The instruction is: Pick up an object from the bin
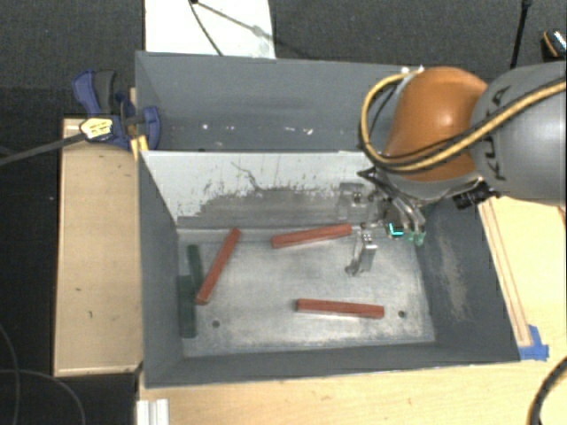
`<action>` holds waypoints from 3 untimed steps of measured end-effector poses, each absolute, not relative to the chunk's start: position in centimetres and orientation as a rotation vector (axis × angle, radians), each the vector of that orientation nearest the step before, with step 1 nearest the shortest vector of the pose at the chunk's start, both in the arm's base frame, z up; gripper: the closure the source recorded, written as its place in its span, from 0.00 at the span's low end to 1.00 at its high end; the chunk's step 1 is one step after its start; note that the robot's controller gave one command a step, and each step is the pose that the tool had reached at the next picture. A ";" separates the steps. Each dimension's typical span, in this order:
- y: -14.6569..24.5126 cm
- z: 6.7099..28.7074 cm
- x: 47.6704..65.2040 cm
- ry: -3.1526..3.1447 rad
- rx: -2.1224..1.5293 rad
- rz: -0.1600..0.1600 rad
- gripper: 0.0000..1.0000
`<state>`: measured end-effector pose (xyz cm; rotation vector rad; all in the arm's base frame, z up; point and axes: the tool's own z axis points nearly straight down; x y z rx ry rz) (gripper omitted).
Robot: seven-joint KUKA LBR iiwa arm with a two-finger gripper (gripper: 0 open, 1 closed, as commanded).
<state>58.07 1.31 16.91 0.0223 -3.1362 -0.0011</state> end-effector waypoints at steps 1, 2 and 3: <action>1.9 6.6 50.7 -3.131 -0.026 -0.001 0.00; 1.9 7.0 51.2 -3.142 -0.028 -0.001 1.00; 2.6 25.0 53.6 -3.153 0.000 -0.001 1.00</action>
Offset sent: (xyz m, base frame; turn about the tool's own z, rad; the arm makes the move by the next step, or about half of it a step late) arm -0.0695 0.0060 -0.0991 0.0358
